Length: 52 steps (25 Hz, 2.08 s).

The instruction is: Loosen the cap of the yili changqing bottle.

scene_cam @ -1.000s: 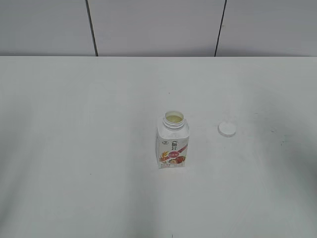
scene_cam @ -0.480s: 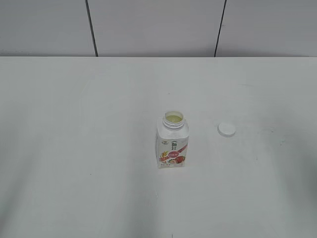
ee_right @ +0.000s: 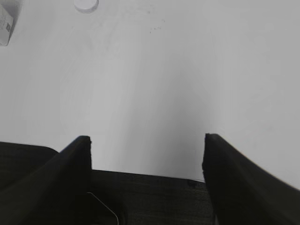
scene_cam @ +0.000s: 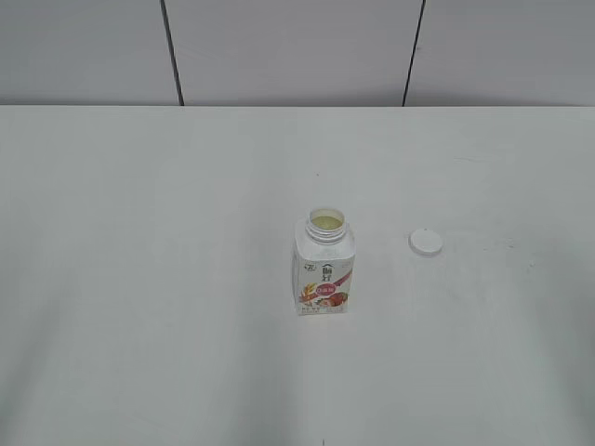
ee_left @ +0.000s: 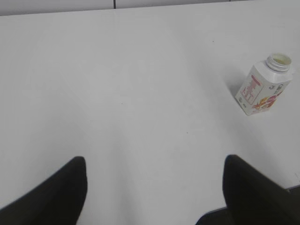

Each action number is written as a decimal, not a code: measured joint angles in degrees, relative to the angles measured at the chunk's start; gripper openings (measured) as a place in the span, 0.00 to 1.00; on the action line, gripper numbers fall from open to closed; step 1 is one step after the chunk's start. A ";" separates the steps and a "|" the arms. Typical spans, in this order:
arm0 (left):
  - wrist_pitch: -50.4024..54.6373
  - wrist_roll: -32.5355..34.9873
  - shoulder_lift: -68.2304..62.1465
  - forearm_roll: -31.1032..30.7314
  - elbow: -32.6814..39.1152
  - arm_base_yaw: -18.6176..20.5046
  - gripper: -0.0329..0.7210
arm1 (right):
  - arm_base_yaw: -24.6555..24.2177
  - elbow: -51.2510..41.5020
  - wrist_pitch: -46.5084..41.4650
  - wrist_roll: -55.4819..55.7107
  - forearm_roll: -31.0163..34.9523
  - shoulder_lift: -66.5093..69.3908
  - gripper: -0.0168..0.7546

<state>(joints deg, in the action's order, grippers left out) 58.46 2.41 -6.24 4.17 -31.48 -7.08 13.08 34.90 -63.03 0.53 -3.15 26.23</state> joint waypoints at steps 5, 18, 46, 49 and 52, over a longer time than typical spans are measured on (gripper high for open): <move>1.36 0.07 5.87 0.32 1.33 0.00 0.77 | 0.00 -3.74 -0.23 -0.11 0.00 -5.29 0.76; 1.97 0.19 6.64 0.58 1.45 0.00 0.77 | 0.00 -5.43 0.00 -2.44 1.74 -26.60 0.76; 2.02 0.19 6.64 0.61 1.51 7.78 0.77 | -8.41 -5.53 0.11 -2.68 2.11 -26.68 0.74; 2.02 0.19 6.64 0.61 1.51 8.27 0.77 | -8.41 -5.53 0.17 -2.68 2.11 -26.68 0.74; 2.02 0.19 6.64 0.61 1.51 8.28 0.77 | -8.41 -5.53 0.17 -2.68 2.11 -26.68 0.74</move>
<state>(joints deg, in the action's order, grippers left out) 60.49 2.61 0.41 4.78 -29.97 1.20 4.67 29.38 -62.86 -2.16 -1.04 -0.46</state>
